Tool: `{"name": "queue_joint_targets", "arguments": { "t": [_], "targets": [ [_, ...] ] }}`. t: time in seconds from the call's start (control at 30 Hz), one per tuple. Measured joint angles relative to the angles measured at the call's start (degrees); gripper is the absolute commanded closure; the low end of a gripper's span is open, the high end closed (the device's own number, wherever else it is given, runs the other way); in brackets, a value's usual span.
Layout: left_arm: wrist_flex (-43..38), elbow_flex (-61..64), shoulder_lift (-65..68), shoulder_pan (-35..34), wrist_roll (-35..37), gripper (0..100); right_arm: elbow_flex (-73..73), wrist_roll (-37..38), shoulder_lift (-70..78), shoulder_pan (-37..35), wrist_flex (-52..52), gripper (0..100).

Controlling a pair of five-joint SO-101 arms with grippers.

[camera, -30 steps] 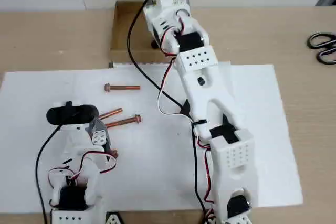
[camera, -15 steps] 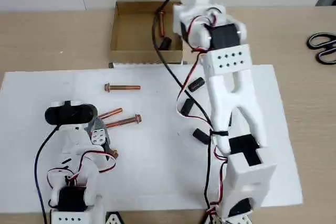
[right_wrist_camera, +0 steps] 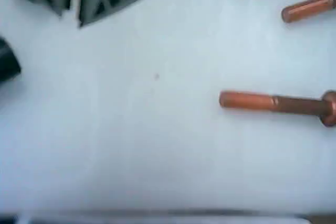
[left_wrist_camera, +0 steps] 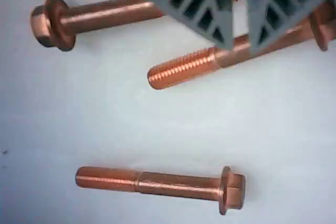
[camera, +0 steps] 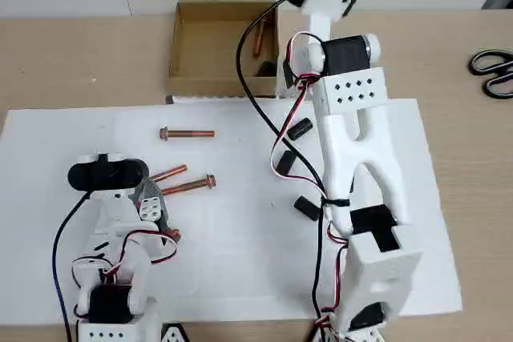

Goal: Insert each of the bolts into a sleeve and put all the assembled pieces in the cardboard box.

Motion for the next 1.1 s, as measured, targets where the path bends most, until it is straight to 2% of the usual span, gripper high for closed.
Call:
{"name": "queue_joint_targets", "arguments": {
  "t": [0.57,1.1],
  "targets": [
    [0.0,0.0,0.0,0.0,0.0,99,-0.2,-9.4,13.3,0.0,1.9,99.6],
    [0.0,0.0,0.0,0.0,0.0,99,-0.2,-10.1,14.2,-2.7,2.5,99.5]
  ]
}}
